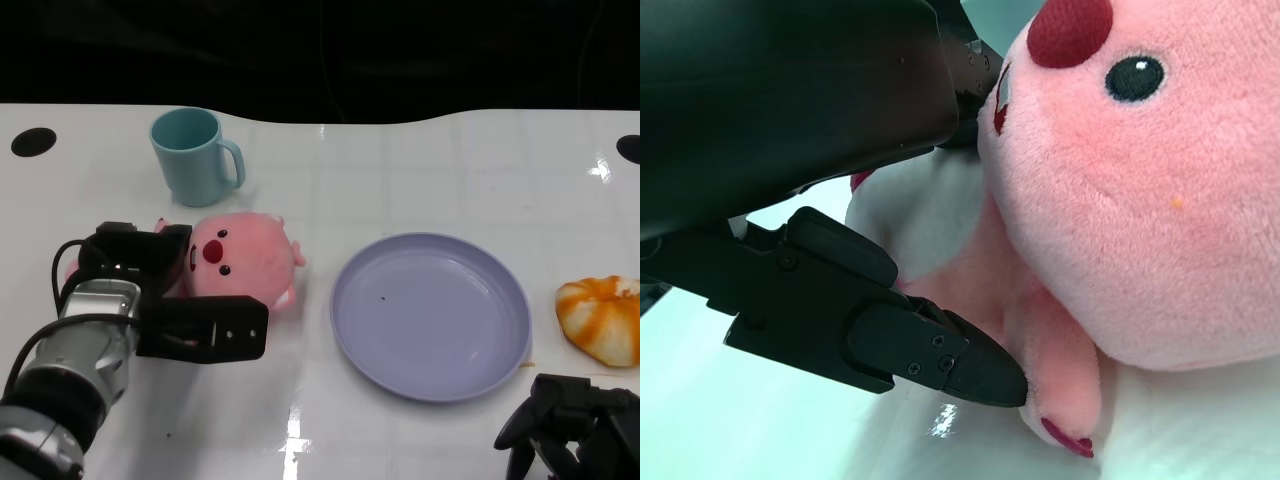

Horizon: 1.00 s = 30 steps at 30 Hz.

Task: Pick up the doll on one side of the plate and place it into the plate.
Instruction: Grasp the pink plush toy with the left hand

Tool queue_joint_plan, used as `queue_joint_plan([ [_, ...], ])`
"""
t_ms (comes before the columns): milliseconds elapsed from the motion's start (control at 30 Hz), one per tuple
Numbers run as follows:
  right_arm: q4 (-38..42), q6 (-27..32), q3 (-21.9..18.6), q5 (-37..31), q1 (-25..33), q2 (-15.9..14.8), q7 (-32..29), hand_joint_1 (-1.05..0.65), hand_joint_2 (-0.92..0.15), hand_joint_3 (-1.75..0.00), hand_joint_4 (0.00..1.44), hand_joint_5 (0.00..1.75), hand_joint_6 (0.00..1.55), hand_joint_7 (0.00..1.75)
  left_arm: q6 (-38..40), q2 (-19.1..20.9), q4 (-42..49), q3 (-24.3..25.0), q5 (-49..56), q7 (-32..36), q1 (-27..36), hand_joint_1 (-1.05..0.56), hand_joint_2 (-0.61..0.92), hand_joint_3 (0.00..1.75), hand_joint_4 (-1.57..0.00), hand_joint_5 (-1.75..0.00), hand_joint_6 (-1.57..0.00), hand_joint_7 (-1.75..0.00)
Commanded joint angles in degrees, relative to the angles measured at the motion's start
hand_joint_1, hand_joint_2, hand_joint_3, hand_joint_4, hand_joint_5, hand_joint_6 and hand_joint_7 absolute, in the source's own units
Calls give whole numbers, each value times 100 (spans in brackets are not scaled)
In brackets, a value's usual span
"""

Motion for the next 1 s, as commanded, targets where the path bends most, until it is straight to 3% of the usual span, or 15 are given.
queue_joint_plan([
  [33,-60,-4,-46,-10,30,-60,-42,-97,-92,-38,103,137,101,104,-275,-154,532,-89,-250,61,130,-58,92,5,-53,-11,-60,-4],
  [133,-37,-30,-45,-19,26,-53,-44,-98,-92,-39,103,137,100,104,-773,-143,857,19,-553,504,164,-36,92,2,-94,-25,-104,-13],
  [200,-42,-20,-43,9,26,-45,-30,-98,-92,-39,103,137,100,104,-959,-117,1025,-31,-624,610,146,-33,92,4,-102,-30,-112,-16],
  [267,-62,16,-41,35,30,-41,-22,-98,-92,-37,103,137,101,104,-1066,-108,1143,-57,-676,663,126,-32,91,1,-84,-91,-115,-15],
  [300,-58,9,-42,27,27,-42,-26,-98,-92,-37,103,137,101,103,-1110,-102,1197,-75,-699,664,114,-31,91,1,-80,-103,-115,-15],
  [400,-51,-17,-44,-1,23,-53,-31,-98,-92,-37,102,136,101,103,-1207,-88,1285,-119,-766,693,93,-28,92,32,-71,-138,-111,-12],
  [433,-51,-17,-45,0,22,-56,-28,-98,-92,-38,102,136,101,103,-1237,-86,1299,-118,-793,717,95,-27,92,36,-69,-149,-108,-33],
  [467,-38,-33,-53,-12,18,-59,-36,-99,-92,-38,102,136,101,103,-1248,-91,1303,-115,-812,777,100,-27,92,39,-67,-147,-90,-61],
  [533,-22,-48,-63,-7,11,-65,-31,-99,-92,-38,102,136,101,103,-1252,-106,1309,-105,-833,924,109,-27,92,41,-70,-130,-86,-66],
  [567,-26,-41,-67,11,12,-68,-21,-99,-92,-38,102,136,101,103,-1285,-110,1301,-88,-852,1047,124,-26,92,37,-67,-154,-80,-89],
  [633,-18,-61,-73,46,10,-80,15,-99,-92,-38,102,136,101,102,-1412,-99,1267,-40,-914,1343,166,-23,92,35,-72,-169,-62,-145],
  [667,-15,-72,-76,48,10,-84,23,-99,-92,-38,102,135,101,102,-1470,-85,1230,7,-983,1446,184,-23,92,37,-76,-172,-57,-158],
  [733,-12,-92,-81,47,15,-85,29,-98,-92,-38,102,135,101,102,-1566,-53,1177,65,-1082,1671,208,-22,91,40,-79,-174,-60,-151],
  [867,-57,-18,-82,54,33,-83,17,-98,-92,-37,102,135,102,100,-1841,48,1050,139,-1147,2373,255,-19,85,45,-85,-175,-61,-172],
  [1000,-58,-3,-87,54,27,-92,17,-98,-92,-38,102,135,101,100,-2084,161,833,218,-1265,2575,268,-16,70,78,-89,-175,-65,-175],
])
